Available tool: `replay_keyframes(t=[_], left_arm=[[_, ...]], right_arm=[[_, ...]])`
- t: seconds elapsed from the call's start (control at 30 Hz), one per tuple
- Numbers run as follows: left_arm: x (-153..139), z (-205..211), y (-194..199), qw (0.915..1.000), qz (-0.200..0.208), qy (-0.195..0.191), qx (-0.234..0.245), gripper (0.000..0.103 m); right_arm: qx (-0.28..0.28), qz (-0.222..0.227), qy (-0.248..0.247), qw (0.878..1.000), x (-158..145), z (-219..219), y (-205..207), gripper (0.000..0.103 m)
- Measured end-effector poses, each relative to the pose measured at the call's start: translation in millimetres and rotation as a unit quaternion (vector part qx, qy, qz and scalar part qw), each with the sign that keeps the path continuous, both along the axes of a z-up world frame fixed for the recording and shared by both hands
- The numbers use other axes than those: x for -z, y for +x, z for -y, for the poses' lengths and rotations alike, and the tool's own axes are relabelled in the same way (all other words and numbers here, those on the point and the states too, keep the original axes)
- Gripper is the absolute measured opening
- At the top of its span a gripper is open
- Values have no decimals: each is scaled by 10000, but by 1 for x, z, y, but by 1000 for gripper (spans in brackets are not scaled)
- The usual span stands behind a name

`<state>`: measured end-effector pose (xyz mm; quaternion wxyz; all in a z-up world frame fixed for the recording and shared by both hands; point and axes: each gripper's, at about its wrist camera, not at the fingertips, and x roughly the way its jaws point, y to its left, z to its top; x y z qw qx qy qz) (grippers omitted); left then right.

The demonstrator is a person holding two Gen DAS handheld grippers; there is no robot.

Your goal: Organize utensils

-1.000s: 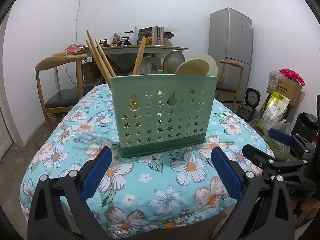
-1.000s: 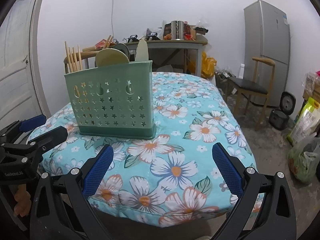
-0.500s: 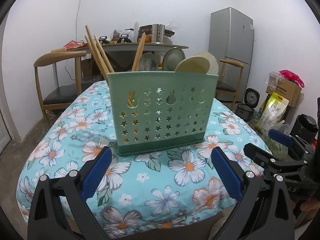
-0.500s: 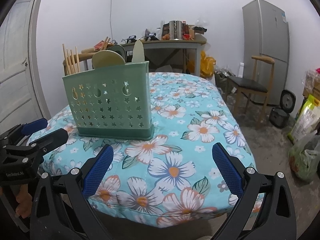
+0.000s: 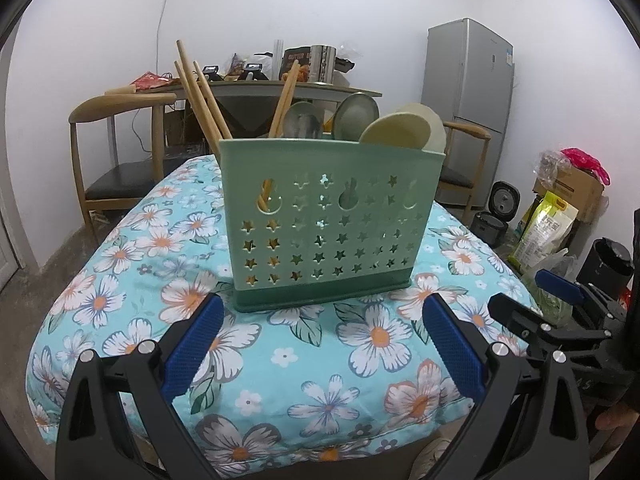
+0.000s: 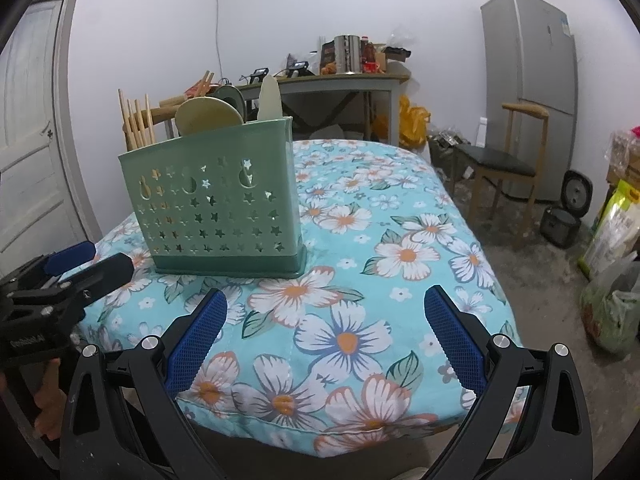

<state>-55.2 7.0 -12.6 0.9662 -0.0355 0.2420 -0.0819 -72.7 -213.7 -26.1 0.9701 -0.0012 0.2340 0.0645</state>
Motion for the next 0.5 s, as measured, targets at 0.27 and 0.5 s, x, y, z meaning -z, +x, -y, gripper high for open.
replay_keyframes(t=[0.27,0.5], left_arm=[[0,3,-2,9999,54,84,9,97],[-1,1,-2,10000,55,11,16,97]], right_arm=[[-4,-12,-15,10000,-1,-2,1,95],[-10,-19,-69,10000,0,-2,2,95]])
